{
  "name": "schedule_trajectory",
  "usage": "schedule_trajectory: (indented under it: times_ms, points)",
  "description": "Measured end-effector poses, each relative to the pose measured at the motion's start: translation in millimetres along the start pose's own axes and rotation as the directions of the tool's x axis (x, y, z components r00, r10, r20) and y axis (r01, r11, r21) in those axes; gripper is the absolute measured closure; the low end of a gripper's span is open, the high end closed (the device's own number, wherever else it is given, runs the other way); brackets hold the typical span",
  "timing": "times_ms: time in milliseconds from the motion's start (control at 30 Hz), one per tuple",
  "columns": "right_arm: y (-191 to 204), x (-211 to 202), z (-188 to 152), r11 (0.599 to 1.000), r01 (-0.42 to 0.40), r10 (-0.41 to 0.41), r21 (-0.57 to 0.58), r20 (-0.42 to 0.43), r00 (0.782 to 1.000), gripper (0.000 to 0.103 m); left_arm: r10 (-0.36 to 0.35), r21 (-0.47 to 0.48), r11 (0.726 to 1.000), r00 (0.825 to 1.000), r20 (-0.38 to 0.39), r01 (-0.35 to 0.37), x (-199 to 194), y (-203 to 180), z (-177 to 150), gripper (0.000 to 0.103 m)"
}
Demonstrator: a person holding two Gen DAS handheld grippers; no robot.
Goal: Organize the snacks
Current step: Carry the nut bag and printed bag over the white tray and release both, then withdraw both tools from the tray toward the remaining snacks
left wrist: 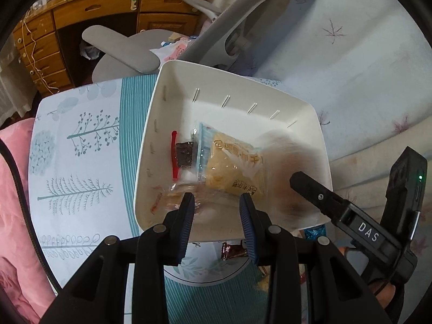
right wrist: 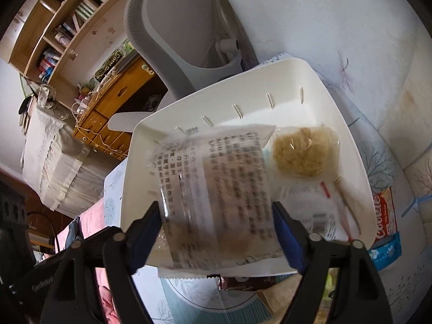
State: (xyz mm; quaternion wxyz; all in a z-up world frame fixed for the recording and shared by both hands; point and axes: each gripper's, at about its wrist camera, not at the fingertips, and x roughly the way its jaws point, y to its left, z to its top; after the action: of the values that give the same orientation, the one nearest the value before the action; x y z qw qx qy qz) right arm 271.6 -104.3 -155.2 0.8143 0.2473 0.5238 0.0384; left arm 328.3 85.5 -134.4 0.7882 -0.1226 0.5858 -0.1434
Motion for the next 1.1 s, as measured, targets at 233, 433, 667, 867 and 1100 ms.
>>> schedule_trajectory:
  times_ms: [233,433,667,867,1100]
  points:
    - [4,-13,-5,1.000,-0.008,0.008,0.004,0.021,1.000,0.015,-0.008,-0.001,1.000,1.000,0.020,0.008,-20,0,-9,0.058]
    - [0,-39,-19,1.000,-0.014,0.013,0.014,0.043,0.999,0.015,-0.016,0.025,1.000,1.000,0.019,0.015,-33,-11,-22,0.050]
    - [-21,-73,-45,0.999,0.013,-0.016,0.052,0.055,0.998,0.015,-0.017,0.056,0.998,1.000,0.002,0.017,-43,-30,-42,0.043]
    - [-40,-99,-69,0.997,0.029,-0.034,0.068,0.068,0.997,0.015,0.005,0.044,0.999,1.000,-0.001,-0.005,-48,-40,-60,0.038]
    - [-57,-125,-102,0.998,0.033,-0.038,0.059,0.092,0.995,0.015,0.017,0.062,0.998,0.999,-0.036,-0.014,-48,-55,-87,0.037]
